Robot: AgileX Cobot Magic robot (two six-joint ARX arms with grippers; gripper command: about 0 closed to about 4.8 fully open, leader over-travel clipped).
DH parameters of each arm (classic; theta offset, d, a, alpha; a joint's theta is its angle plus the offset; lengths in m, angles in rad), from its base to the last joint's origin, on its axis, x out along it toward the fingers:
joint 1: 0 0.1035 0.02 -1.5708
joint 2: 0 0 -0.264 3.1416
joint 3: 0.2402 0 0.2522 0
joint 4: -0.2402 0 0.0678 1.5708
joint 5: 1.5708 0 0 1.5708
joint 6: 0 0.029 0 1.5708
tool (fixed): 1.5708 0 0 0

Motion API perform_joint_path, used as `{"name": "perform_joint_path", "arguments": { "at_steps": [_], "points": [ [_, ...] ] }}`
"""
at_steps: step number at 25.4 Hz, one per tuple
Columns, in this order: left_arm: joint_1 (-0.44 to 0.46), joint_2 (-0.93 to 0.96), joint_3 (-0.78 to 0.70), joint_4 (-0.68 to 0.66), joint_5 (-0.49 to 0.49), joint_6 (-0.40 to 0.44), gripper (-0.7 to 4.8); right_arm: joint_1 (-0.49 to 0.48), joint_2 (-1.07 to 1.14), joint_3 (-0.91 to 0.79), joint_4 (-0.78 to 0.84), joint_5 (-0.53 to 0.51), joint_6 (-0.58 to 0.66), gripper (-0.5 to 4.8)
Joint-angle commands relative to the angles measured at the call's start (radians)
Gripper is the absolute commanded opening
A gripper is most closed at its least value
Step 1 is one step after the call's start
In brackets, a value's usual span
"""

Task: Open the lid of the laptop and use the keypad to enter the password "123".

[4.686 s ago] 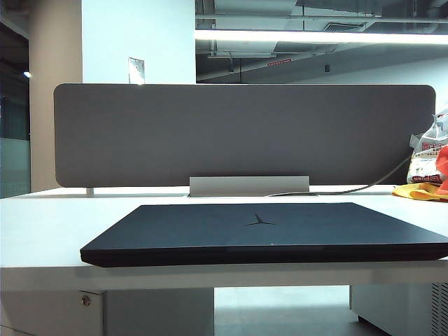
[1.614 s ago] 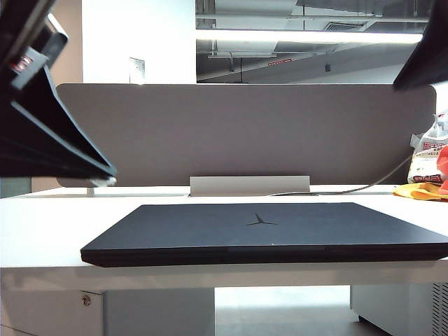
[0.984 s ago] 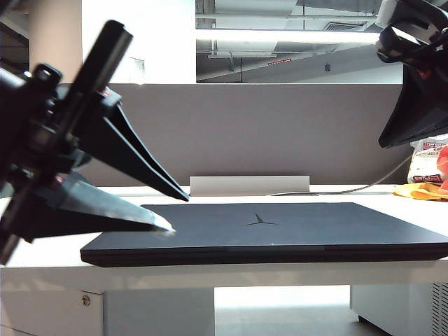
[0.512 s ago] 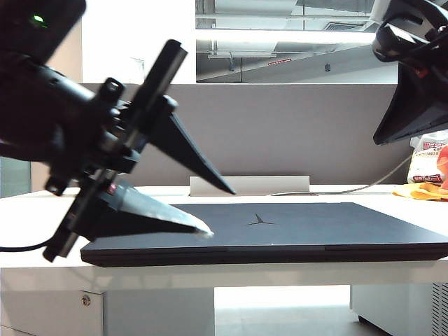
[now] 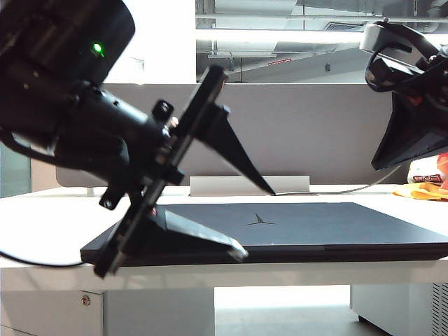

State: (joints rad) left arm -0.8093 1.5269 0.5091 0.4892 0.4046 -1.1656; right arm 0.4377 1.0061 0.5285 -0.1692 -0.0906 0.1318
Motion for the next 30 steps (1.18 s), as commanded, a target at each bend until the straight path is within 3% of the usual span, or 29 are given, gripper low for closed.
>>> {"name": "perform_joint_path", "arguments": {
  "at_steps": [1, 9, 17, 20, 23, 30],
  "points": [
    [-0.030, 0.046, 0.001, 0.083, 0.000, -0.072, 2.89, 0.000, 0.002, 0.004, 0.025, -0.002, -0.009, -0.05],
    [-0.066, 0.192, 0.009, 0.269, -0.049, -0.200, 2.88, 0.020, 0.002, 0.004, 0.024, -0.019, -0.031, -0.05],
    [-0.066, 0.284, 0.127, 0.277, -0.057, -0.195, 2.86, 0.098, 0.002, 0.004, 0.000, 0.032, -0.039, -0.05],
    [-0.066, 0.284, 0.131, 0.270, -0.069, -0.186, 2.71, 0.098, -0.010, 0.014, -0.132, 0.036, -0.031, -0.05],
    [-0.066, 0.284, 0.130, 0.221, -0.100, -0.143, 2.69, 0.098, -0.052, 0.050, -0.314, 0.112, -0.027, -0.05],
    [-0.066, 0.285, 0.130, 0.200, -0.145, -0.113, 2.69, 0.137, -0.431, 0.138, -0.487, 0.182, 0.044, -0.05]
  ]
}}
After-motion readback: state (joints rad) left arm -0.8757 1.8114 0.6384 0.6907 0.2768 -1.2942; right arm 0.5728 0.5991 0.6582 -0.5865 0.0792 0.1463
